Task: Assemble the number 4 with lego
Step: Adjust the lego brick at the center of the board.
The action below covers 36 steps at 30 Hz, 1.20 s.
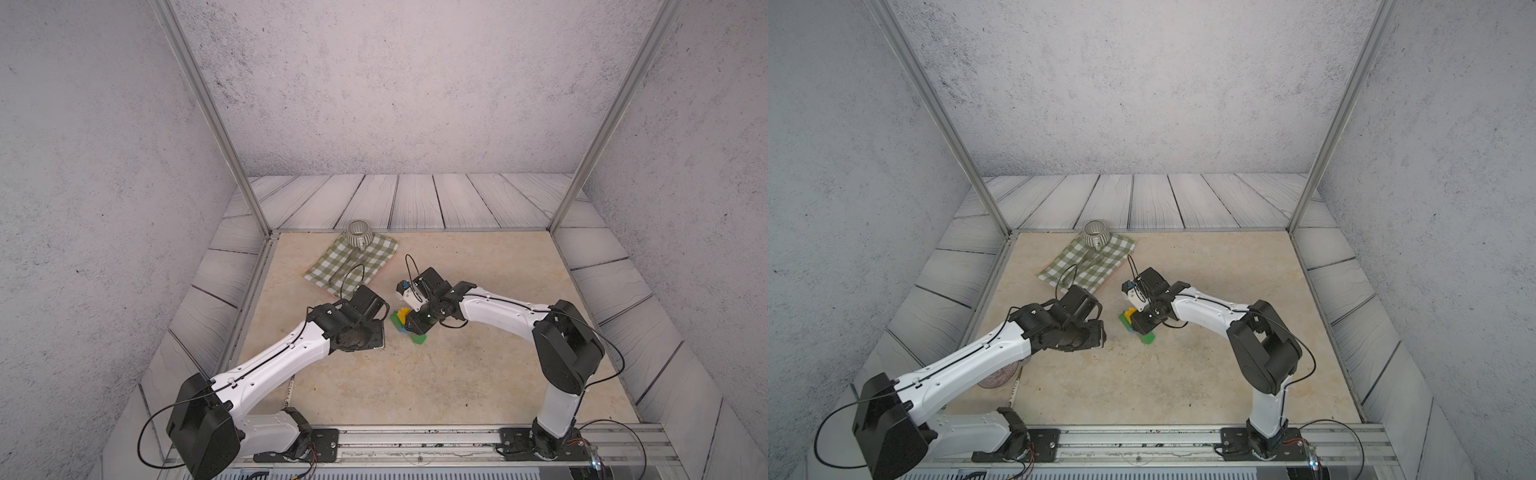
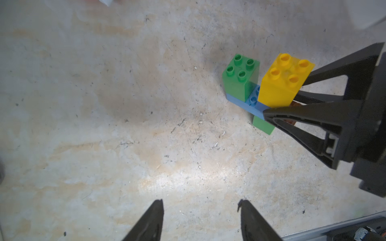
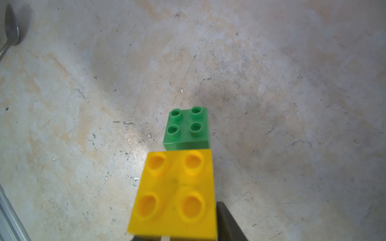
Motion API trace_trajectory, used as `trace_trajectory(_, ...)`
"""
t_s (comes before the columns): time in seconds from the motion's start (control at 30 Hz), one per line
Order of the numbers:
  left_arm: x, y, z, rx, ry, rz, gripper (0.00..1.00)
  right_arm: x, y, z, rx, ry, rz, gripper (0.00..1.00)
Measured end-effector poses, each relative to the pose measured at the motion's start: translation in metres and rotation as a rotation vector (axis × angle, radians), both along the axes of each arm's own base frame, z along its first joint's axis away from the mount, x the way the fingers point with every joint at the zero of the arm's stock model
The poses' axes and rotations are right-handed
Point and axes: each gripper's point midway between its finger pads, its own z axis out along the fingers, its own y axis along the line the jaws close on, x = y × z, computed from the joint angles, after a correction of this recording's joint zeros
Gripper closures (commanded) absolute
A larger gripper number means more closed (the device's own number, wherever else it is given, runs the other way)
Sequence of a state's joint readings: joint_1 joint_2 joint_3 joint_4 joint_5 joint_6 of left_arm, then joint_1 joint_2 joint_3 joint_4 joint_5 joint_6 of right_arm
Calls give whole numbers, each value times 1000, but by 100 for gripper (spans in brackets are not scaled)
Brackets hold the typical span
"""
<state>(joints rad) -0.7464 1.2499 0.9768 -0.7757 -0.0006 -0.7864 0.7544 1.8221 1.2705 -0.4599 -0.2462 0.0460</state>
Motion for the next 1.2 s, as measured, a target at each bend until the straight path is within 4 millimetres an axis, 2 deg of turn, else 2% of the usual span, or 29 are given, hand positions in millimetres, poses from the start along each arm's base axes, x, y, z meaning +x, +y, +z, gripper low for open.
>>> trace_trajectory(0.27,1,1,2,-1,-8,3,38,-15,4,1,63,110,27,65)
trace_trajectory(0.47,2,2,2,-3,-11,8,38,-26,-3,-4,125,228,15,63)
trace_trajectory(0.7,2,2,4,-8,-16,10,38,-33,-19,-17,126,325,-45,51)
trace_trajectory(0.9,2,3,8,-18,-29,12,37,-31,-27,-20,95,347,-68,39)
trace_trajectory(1.07,3,5,9,-16,-33,17,36,-24,-37,-24,50,348,-95,32)
trace_trajectory(1.13,3,6,9,-13,-35,18,33,-20,-43,-25,33,342,-114,29)
trace_trajectory(1.2,5,8,9,-3,-45,21,23,-16,-50,-23,15,326,-136,25)
